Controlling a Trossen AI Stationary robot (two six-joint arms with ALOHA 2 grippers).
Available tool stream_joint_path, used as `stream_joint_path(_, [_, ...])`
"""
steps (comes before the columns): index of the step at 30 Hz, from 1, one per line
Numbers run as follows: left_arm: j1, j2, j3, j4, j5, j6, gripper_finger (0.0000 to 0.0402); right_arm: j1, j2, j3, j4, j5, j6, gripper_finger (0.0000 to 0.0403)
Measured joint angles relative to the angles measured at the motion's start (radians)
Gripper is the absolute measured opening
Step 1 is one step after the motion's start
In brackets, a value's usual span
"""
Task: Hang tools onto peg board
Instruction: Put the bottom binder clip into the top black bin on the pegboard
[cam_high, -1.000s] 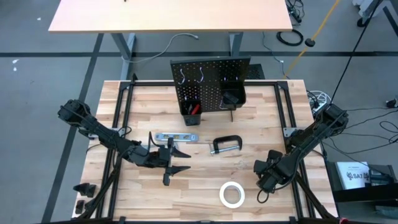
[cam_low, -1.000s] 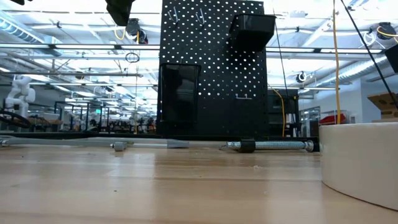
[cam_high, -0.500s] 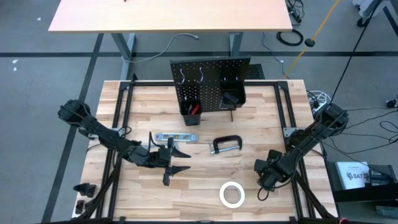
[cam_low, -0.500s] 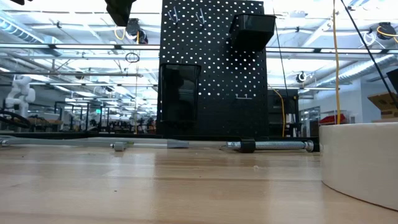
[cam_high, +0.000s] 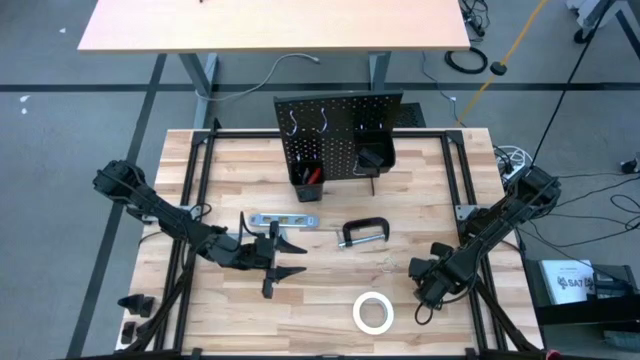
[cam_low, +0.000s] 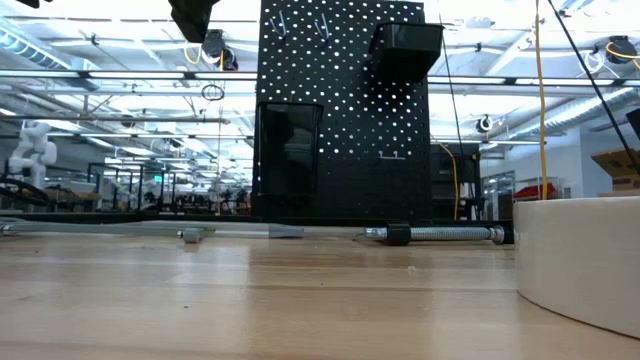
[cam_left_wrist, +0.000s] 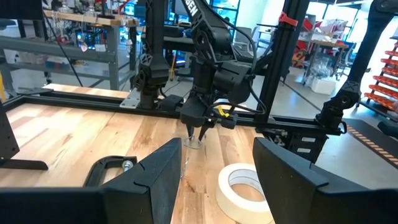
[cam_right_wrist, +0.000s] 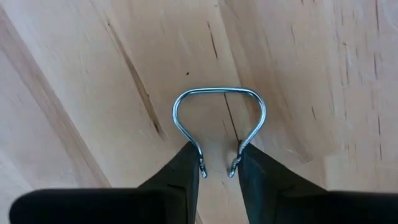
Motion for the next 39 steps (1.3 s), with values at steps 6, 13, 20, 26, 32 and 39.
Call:
stream_joint_path(6, [0.0,0.0,0.0,0.0,0.0,0.0,0.0203,0.0,0.003,0.012,-0.008,0.003,0.022,0.0089])
stream_joint_path(13, [0.0,0.0,0.0,0.0,-0.001,0.0,0.0203,-0.001,0.005,0.11,-0.054,0.014,0.026,0.0092])
stream_joint_path(20, [0.0,0.0,0.0,0.0,-0.001,0.0,0.0203,-0.001,0.004,0.291,-0.136,0.066,0.003,0.0092])
stream_joint_path(26, [0.0,0.0,0.0,0.0,-0.001,-0.001,0.0203,-0.001,0.003,0.51,-0.217,0.267,-0.098,0.0092])
stream_joint_path(32, [0.0,0.0,0.0,0.001,-0.001,-0.001,0.0203,-0.012,0.003,0.719,-0.239,0.563,-0.243,0.0092])
stream_joint_path(39, [0.0,0.0,0.0,0.006,-0.001,-0.001,0.0203,-0.096,0.002,0.871,-0.242,0.774,-0.303,0.0093])
